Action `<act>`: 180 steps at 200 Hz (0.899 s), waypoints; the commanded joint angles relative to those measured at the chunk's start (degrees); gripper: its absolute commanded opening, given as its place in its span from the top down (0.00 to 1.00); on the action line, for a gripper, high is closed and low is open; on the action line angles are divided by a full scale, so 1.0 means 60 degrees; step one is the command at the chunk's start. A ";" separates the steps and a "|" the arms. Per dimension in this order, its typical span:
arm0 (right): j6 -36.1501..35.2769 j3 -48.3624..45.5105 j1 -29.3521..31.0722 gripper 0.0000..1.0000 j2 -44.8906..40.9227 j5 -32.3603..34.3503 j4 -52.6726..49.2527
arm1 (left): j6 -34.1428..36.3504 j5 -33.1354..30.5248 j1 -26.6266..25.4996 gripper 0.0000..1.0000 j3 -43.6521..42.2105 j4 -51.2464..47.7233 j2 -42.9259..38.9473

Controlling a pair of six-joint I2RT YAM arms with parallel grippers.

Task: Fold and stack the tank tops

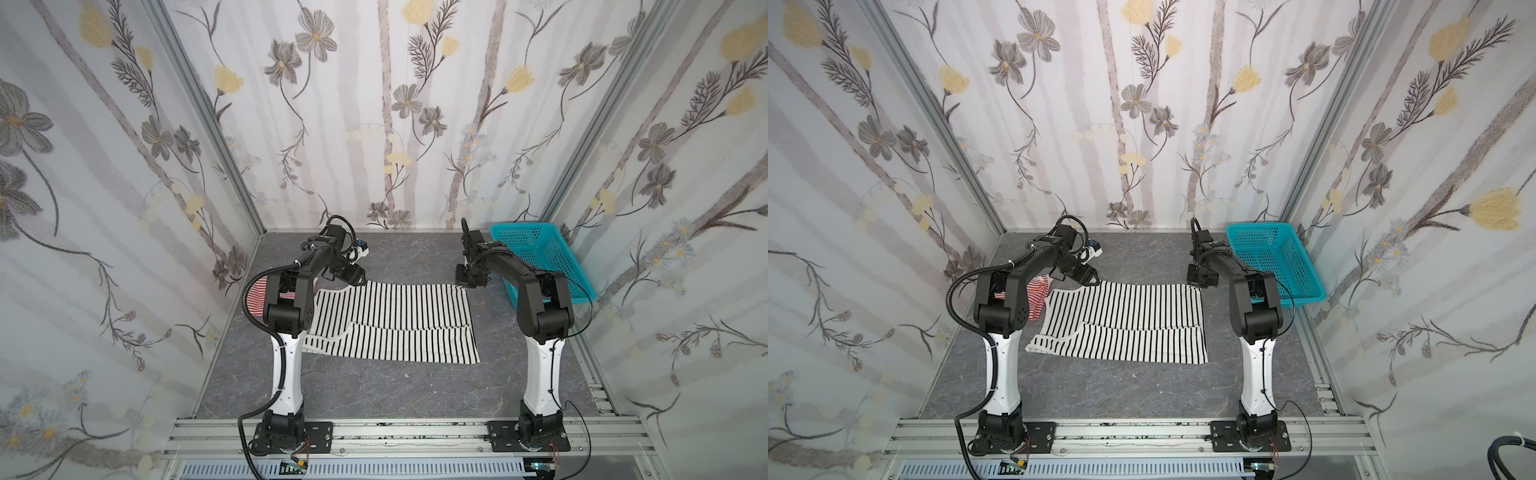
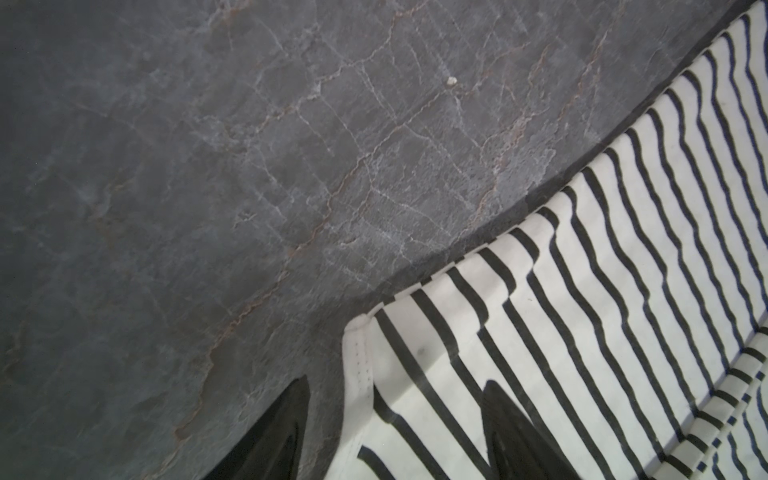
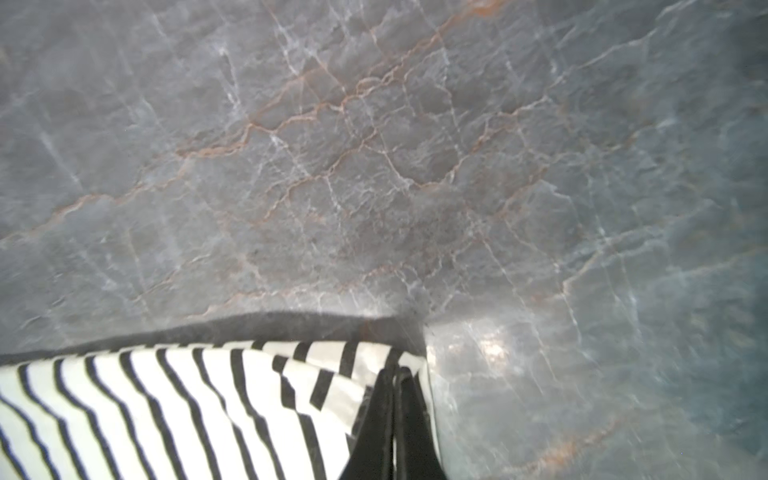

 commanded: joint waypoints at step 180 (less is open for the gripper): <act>0.0451 -0.1596 0.0028 1.00 -0.1469 -0.0785 0.1510 | -0.0083 -0.0315 -0.0346 0.56 0.0703 0.0100 0.0601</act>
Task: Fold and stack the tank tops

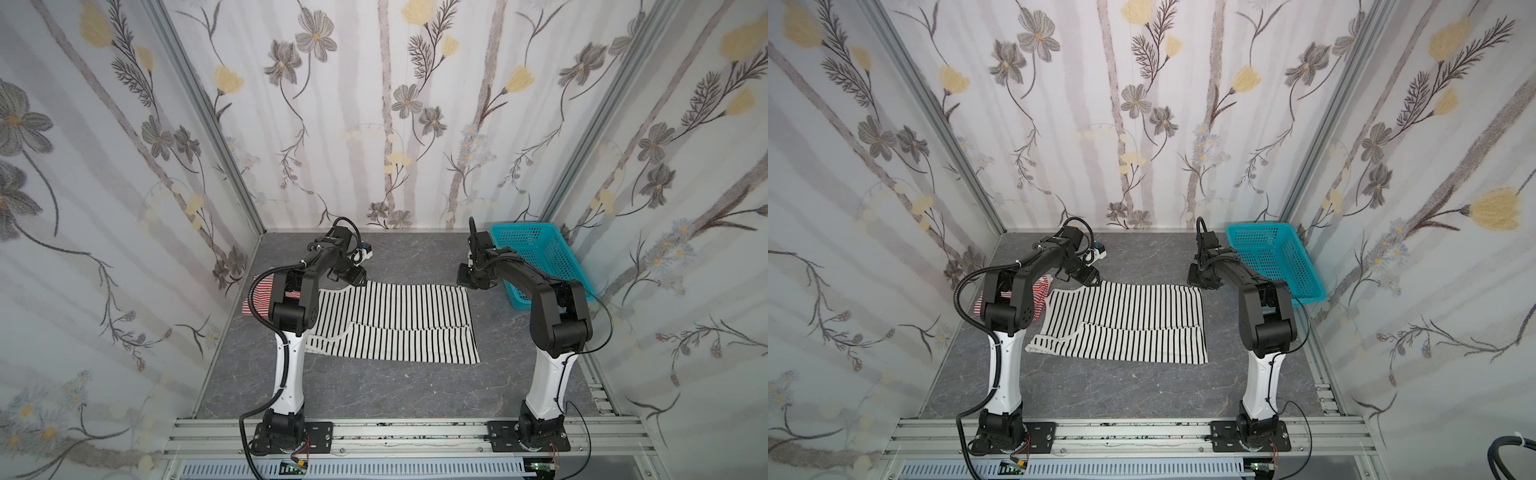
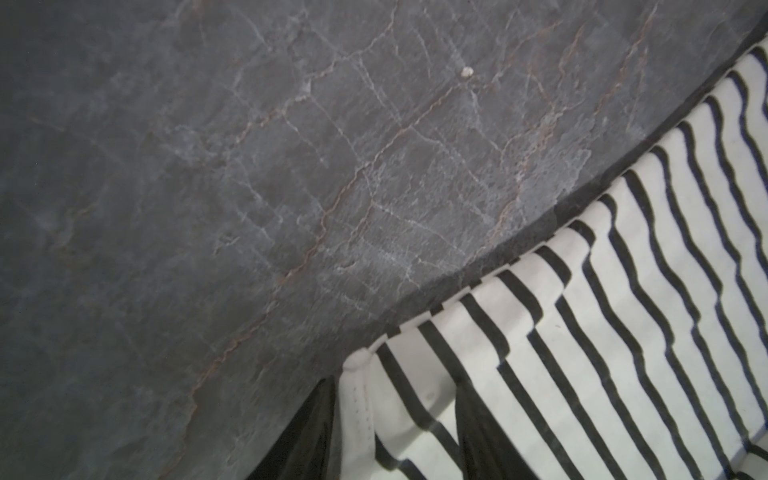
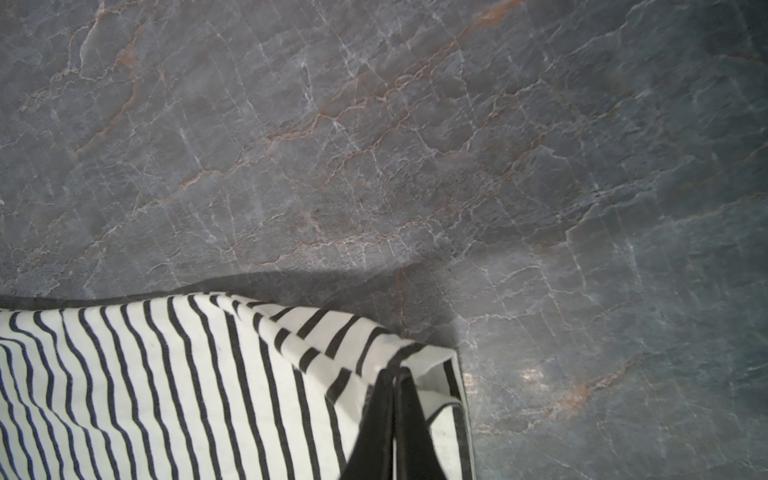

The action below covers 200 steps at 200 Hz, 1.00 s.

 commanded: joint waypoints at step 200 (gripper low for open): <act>0.0196 -0.1698 -0.0063 1.00 -0.1388 -0.0695 0.1540 | 0.0260 0.1064 0.0020 1.00 -0.1514 0.0313 -0.1223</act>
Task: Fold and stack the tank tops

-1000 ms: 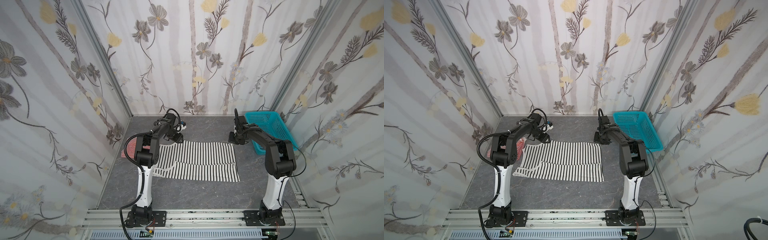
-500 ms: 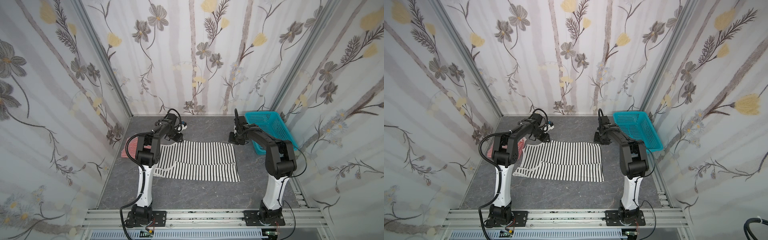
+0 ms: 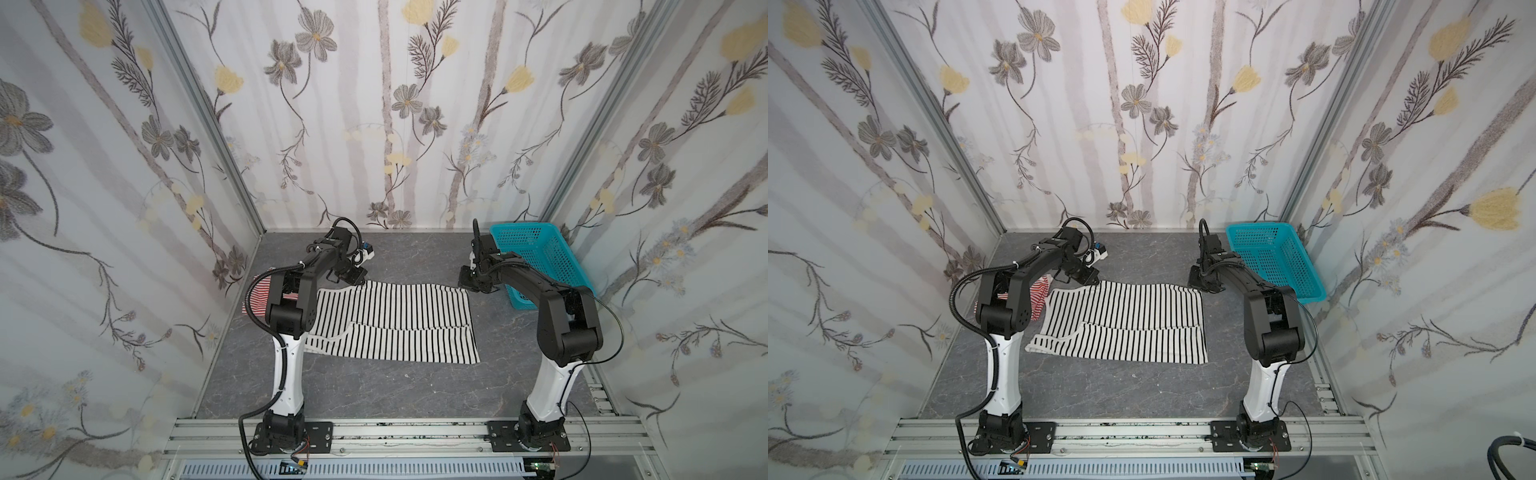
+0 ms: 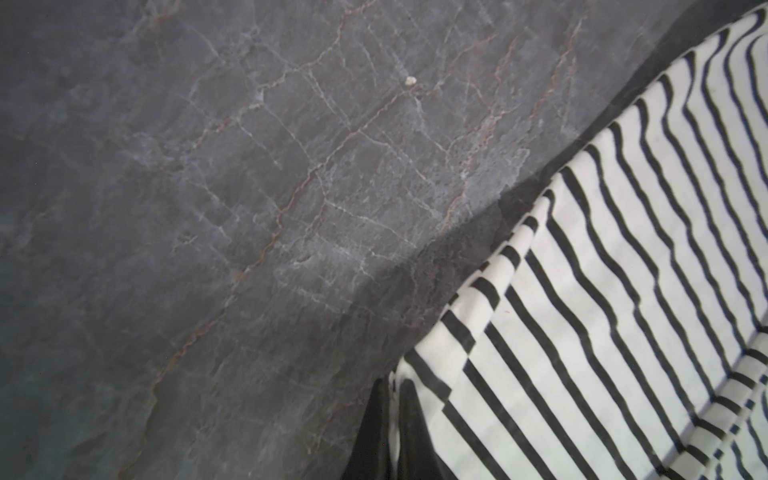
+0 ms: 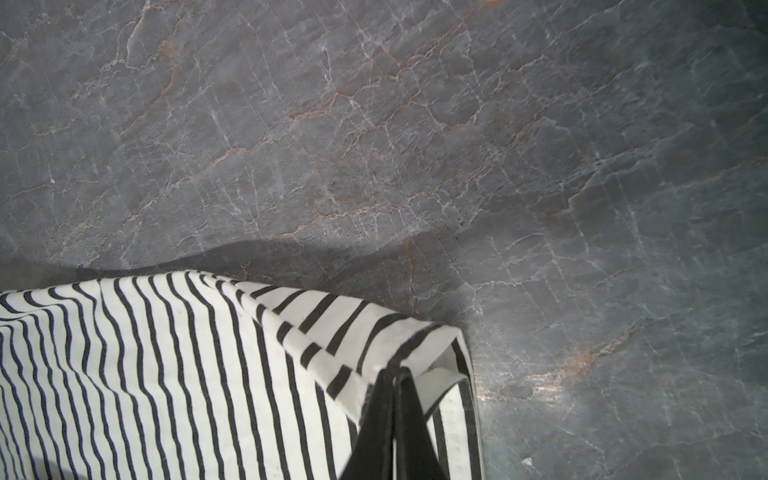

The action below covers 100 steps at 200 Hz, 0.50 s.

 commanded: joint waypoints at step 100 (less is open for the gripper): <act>-0.0203 -0.2810 -0.0104 1.00 -0.2381 -0.1047 0.2024 | 0.0633 0.0501 0.0133 1.00 -0.3801 0.0655 -0.2908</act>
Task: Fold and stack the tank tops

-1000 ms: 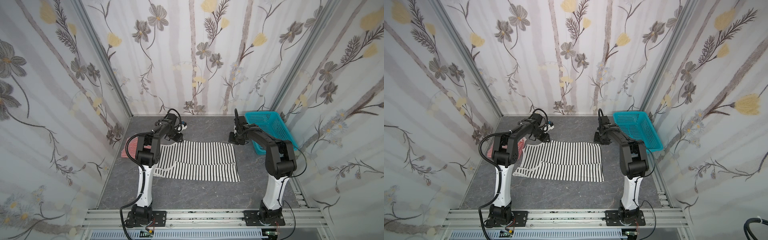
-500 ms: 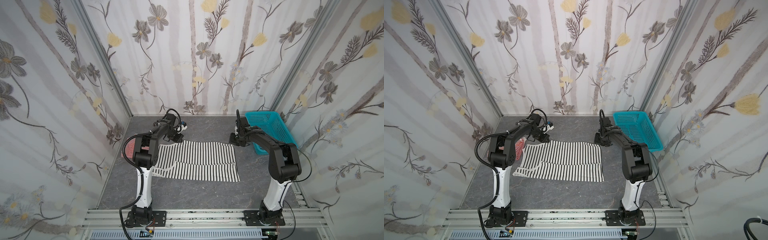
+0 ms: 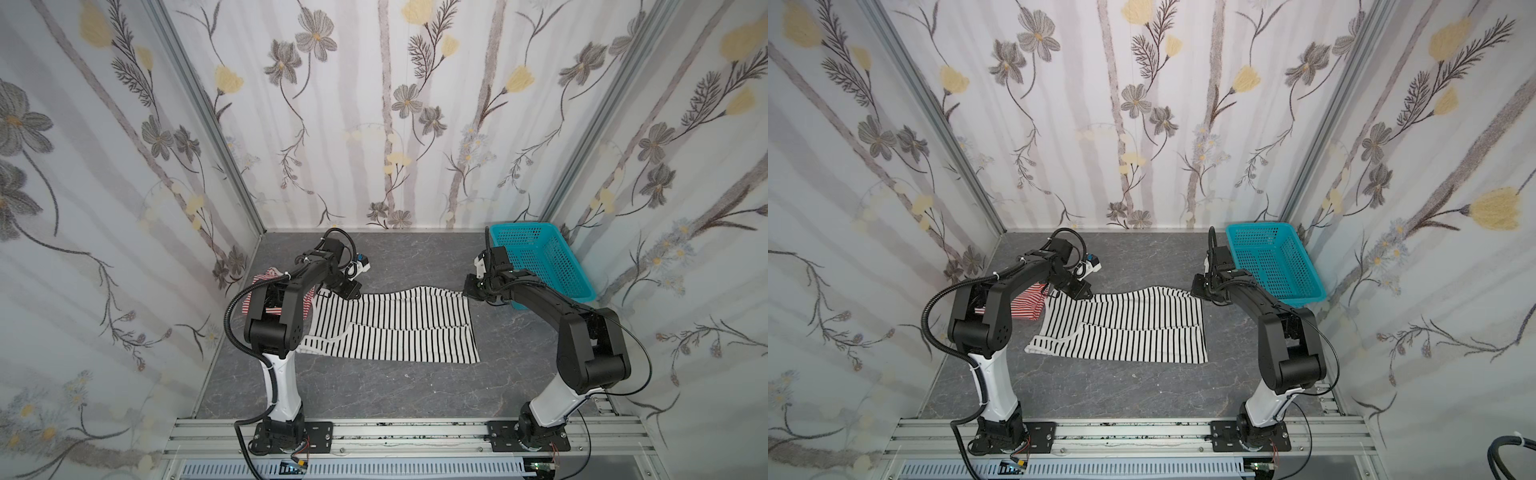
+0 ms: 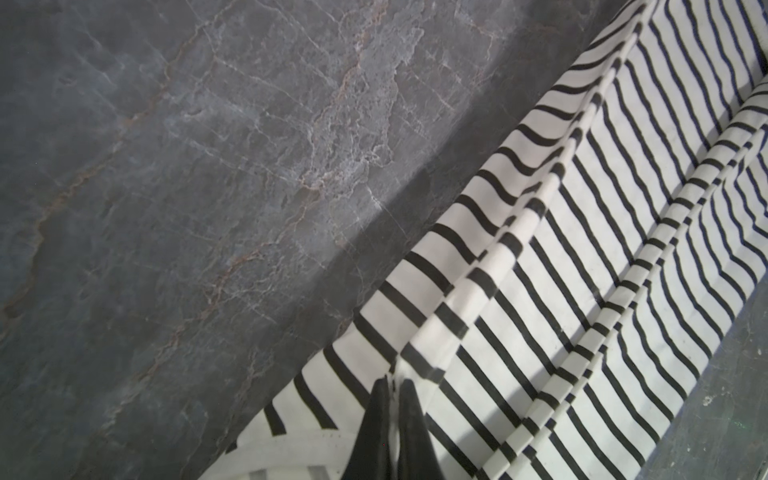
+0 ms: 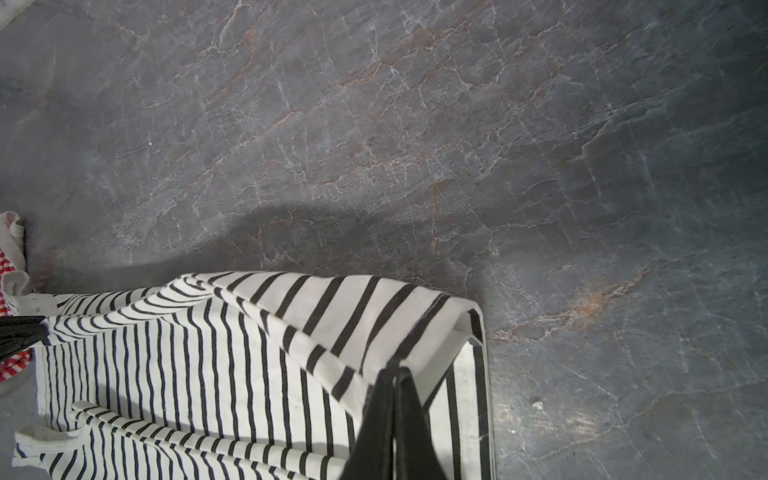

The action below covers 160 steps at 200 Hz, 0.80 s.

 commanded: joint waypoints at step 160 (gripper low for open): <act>0.0077 -0.2865 -0.0061 1.00 -0.1432 -0.0556 0.1361 | 0.0351 -0.0057 0.0105 0.89 -0.2963 0.0803 -0.1543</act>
